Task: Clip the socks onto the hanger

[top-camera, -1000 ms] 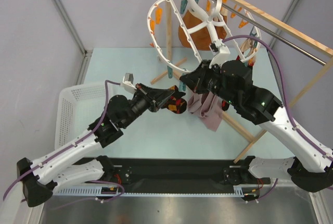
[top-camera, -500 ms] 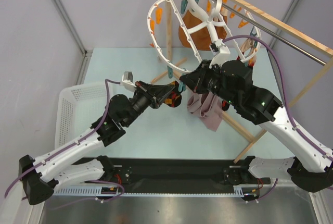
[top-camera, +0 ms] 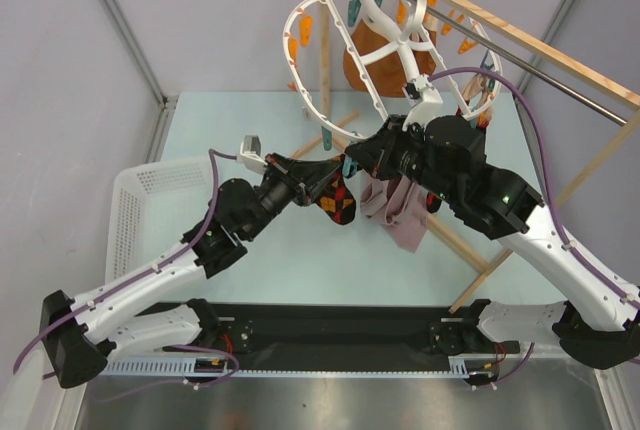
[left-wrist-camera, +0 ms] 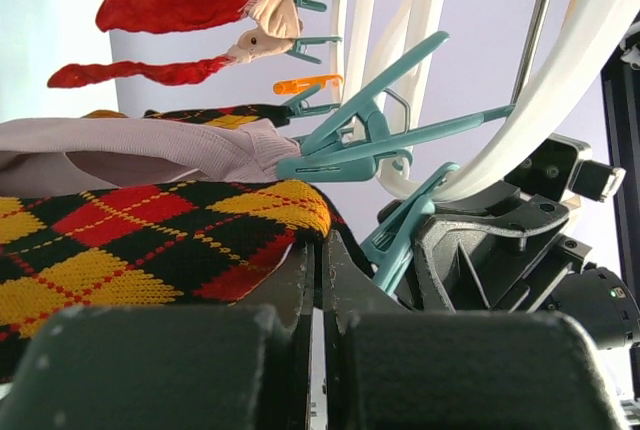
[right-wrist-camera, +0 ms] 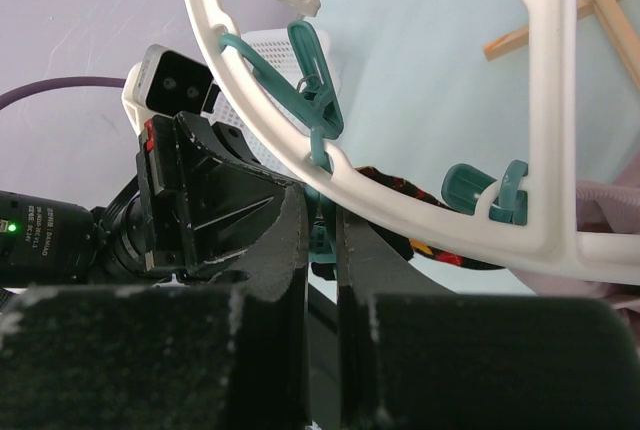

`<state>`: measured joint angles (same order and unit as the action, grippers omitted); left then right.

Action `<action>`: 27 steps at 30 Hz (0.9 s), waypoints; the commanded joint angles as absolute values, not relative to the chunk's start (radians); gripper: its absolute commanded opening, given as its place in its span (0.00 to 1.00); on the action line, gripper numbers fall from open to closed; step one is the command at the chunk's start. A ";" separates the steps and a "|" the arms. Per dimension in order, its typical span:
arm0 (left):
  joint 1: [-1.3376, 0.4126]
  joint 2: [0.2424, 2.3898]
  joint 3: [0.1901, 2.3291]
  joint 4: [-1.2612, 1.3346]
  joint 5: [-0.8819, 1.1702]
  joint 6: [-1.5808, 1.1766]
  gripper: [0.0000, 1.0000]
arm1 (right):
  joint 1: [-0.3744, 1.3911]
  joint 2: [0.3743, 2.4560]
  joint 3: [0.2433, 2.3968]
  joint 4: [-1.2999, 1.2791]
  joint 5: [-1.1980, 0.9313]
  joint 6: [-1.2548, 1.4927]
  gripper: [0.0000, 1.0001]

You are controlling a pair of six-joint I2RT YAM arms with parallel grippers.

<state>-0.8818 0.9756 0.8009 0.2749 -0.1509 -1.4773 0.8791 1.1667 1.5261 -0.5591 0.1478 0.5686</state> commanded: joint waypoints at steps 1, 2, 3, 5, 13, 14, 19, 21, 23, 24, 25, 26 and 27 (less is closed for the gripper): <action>-0.891 0.985 0.859 0.342 -0.134 -1.491 0.00 | 0.877 1.144 1.559 -0.540 0.133 0.571 0.00; -0.893 0.988 0.861 0.344 -0.127 -1.496 0.00 | 0.877 1.146 1.559 -0.538 0.136 0.569 0.00; -0.894 0.991 0.859 0.347 -0.126 -1.496 0.00 | 0.877 1.146 1.557 -0.541 0.140 0.568 0.00; -0.896 0.991 0.854 0.351 -0.124 -1.500 0.00 | 0.877 1.146 1.555 -0.541 0.141 0.566 0.00; -0.899 0.980 0.841 0.354 -0.121 -1.505 0.00 | 0.877 1.150 1.557 -0.537 0.144 0.563 0.00; -0.899 0.979 0.841 0.354 -0.120 -1.505 0.00 | 0.877 1.152 1.557 -0.538 0.143 0.563 0.00; -0.900 0.979 0.838 0.360 -0.115 -1.512 0.00 | 0.877 1.152 1.555 -0.537 0.143 0.566 0.01; -0.900 0.980 0.839 0.364 -0.114 -1.513 0.00 | 0.877 1.152 1.555 -0.535 0.140 0.566 0.05; -0.900 0.979 0.836 0.367 -0.117 -1.516 0.00 | 0.877 1.152 1.555 -0.535 0.140 0.566 0.08; -0.900 0.980 0.836 0.368 -0.115 -1.516 0.00 | 0.877 1.152 1.555 -0.537 0.138 0.566 0.12; -0.902 0.979 0.836 0.368 -0.115 -1.517 0.00 | 0.877 1.152 1.554 -0.537 0.140 0.566 0.13; -0.902 0.980 0.838 0.368 -0.110 -1.519 0.00 | 0.877 1.151 1.554 -0.535 0.140 0.566 0.15; -0.902 0.980 0.838 0.368 -0.110 -1.517 0.00 | 0.877 1.150 1.554 -0.535 0.138 0.566 0.18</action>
